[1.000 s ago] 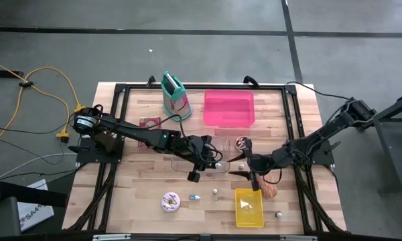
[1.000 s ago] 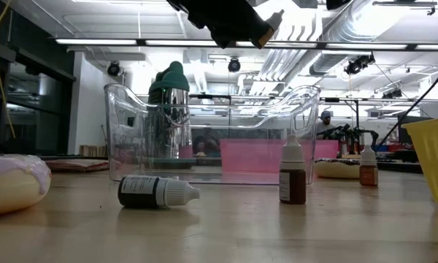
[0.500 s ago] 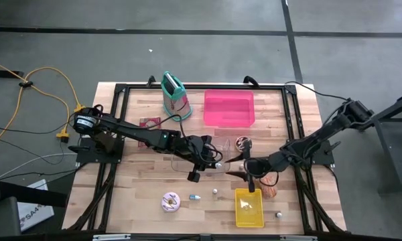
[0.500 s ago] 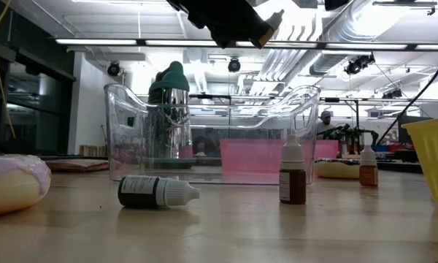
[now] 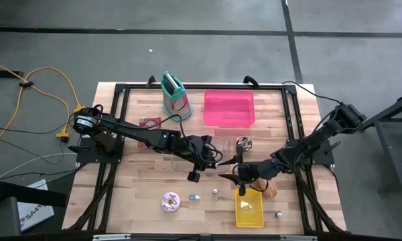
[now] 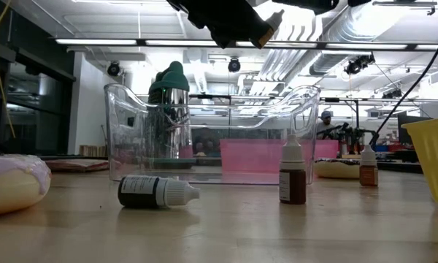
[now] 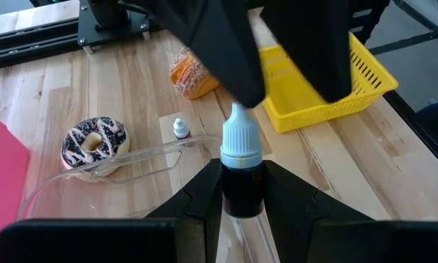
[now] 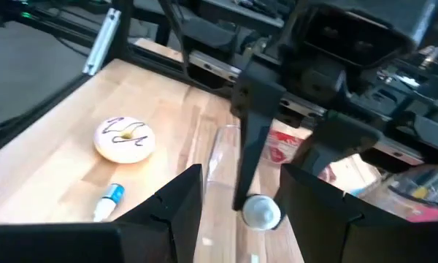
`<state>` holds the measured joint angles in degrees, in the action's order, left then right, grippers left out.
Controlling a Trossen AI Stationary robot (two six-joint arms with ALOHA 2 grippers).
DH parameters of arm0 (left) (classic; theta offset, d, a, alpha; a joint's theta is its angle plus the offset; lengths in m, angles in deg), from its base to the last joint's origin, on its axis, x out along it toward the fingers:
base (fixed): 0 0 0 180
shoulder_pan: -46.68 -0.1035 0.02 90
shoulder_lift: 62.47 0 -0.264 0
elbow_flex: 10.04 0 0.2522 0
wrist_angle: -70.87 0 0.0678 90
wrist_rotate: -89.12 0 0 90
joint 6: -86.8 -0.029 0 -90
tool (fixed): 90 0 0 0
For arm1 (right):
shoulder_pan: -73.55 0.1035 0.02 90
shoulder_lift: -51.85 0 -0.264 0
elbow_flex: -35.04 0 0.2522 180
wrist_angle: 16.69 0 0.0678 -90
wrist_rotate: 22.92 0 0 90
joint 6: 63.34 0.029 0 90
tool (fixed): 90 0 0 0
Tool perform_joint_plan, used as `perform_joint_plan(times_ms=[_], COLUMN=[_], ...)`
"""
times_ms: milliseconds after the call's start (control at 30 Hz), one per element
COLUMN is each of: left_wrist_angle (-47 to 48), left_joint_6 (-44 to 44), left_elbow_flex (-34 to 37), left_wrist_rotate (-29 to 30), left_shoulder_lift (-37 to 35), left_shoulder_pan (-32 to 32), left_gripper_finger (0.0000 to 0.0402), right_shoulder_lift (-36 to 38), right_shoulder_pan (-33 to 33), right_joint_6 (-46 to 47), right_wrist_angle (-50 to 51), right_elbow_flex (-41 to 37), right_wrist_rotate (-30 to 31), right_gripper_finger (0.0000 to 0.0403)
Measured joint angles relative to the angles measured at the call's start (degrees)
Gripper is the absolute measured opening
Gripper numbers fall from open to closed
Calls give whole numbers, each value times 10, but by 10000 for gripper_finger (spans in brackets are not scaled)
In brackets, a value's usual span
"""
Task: Pick & Place Food Item
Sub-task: Put the top black food coloring bottle into the yellow bin
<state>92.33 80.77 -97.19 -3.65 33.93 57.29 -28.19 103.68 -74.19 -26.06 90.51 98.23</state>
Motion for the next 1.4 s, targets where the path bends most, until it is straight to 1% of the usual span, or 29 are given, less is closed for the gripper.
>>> perform_joint_plan(times_ms=[333, 567, 733, 833, 1400], left_wrist_angle=[-1, -23, -28, -29, -41], left_joint_6=[0, 8, 9, 9, 9], left_elbow_flex=[0, 0, 0, 0, 0], left_wrist_rotate=[0, 0, 0, 0, 0], left_shoulder_lift=[0, 0, 0, 0, 0], left_shoulder_pan=[0, 0, 1, 1, 5], left_gripper_finger=[85, 85, 85, 85, 85], right_shoulder_lift=[0, 0, 0, 0, 0], right_shoulder_pan=[3, 3, 3, 2, 3], right_joint_6=[16, 31, 36, 36, 38], right_wrist_angle=[0, 12, 27, 29, 28], right_elbow_flex=[0, 0, 0, 0, 0], right_wrist_rotate=[5, 6, 40, 47, 47], right_gripper_finger=[174, 174, 174, 174, 174])
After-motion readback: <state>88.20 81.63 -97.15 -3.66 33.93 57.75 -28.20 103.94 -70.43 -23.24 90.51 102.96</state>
